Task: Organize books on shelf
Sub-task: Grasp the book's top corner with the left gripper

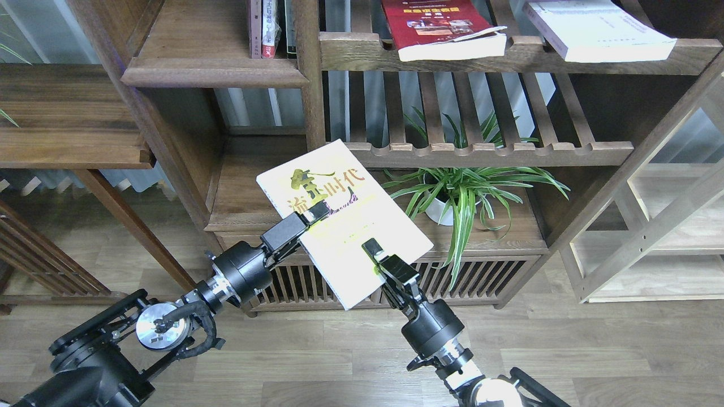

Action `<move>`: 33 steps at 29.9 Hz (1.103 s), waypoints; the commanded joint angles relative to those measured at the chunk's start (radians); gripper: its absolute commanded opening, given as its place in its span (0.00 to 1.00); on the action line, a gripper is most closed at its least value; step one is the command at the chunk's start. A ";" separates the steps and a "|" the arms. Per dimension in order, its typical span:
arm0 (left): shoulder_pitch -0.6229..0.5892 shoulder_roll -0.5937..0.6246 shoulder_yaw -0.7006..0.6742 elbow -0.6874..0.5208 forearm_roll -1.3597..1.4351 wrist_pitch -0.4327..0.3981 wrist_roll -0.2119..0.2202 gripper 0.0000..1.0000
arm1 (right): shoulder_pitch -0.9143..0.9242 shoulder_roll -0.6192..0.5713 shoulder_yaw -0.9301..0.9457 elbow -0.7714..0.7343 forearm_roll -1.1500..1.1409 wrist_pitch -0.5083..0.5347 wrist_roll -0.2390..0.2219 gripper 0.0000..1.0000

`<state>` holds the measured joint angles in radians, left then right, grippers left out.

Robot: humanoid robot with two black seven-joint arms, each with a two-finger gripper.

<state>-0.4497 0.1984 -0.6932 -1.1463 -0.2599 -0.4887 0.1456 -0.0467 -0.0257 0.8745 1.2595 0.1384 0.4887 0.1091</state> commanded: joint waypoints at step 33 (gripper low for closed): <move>0.019 0.009 0.020 0.016 0.002 0.000 -0.001 0.05 | -0.021 0.007 -0.009 -0.002 -0.020 0.000 -0.006 0.09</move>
<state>-0.4296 0.2110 -0.6735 -1.1421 -0.2550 -0.4889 0.1443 -0.0676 -0.0200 0.8639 1.2579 0.1198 0.4887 0.1031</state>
